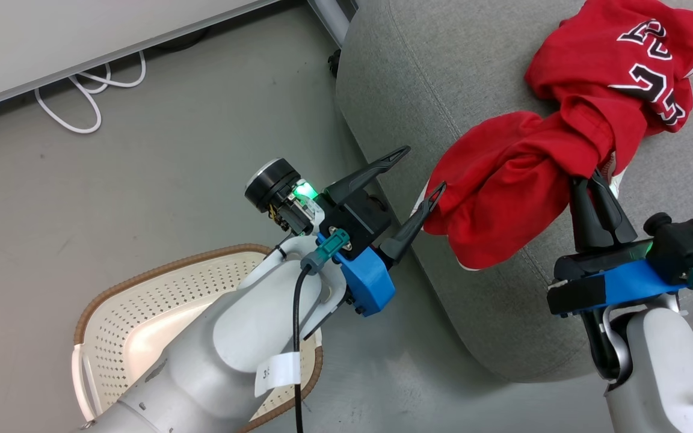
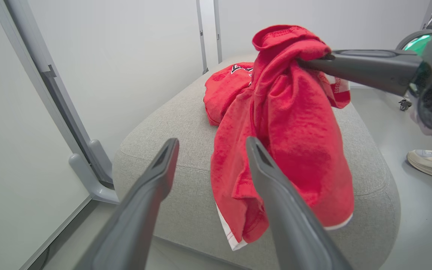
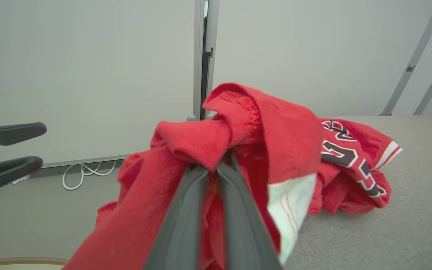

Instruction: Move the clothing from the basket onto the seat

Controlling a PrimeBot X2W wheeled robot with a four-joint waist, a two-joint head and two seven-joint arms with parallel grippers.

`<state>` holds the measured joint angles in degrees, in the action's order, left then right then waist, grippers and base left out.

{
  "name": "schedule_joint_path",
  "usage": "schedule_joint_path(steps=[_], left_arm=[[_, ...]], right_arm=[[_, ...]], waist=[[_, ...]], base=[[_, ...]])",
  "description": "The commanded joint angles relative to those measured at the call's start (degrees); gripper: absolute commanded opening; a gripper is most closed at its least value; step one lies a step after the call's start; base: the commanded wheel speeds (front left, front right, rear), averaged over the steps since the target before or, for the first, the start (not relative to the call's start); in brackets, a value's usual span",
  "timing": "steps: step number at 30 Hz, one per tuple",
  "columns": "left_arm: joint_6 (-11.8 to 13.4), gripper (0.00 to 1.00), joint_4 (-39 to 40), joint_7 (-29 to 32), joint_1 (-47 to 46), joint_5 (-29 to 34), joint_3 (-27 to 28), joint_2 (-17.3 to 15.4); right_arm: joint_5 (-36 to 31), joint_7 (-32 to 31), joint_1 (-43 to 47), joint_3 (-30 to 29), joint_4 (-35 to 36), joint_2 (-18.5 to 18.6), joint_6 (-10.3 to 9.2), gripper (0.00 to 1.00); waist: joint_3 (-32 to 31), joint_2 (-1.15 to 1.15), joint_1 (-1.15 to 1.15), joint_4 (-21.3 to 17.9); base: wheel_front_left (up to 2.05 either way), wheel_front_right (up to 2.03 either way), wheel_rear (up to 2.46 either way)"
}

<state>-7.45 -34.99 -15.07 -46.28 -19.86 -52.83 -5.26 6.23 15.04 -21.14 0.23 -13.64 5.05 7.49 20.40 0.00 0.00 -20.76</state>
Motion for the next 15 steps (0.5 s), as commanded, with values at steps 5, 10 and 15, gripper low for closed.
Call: schedule_joint_path(steps=[5,10,15], left_arm=[[-0.05,1.00,0.36,-0.15,-0.93,0.20,0.36,-0.04],[-0.04,1.00,0.63,-0.15,-1.15,0.78,0.87,-0.16],[0.10,1.00,0.79,-0.15,-2.31,1.43,1.26,-0.72]], right_arm=[[0.43,0.21,-0.78,-0.62,0.58,0.17,0.01,0.00],[0.40,0.22,-3.63,-1.30,1.33,0.62,0.01,0.00],[-0.16,0.21,-9.53,-1.04,2.07,2.15,0.01,0.00]], waist=[[0.34,0.00,0.00,0.31],[1.55,0.00,0.00,0.41],[4.55,0.00,0.00,0.51]], base=[[0.00,0.00,0.00],[0.00,0.00,0.00],[0.00,0.00,0.00]])
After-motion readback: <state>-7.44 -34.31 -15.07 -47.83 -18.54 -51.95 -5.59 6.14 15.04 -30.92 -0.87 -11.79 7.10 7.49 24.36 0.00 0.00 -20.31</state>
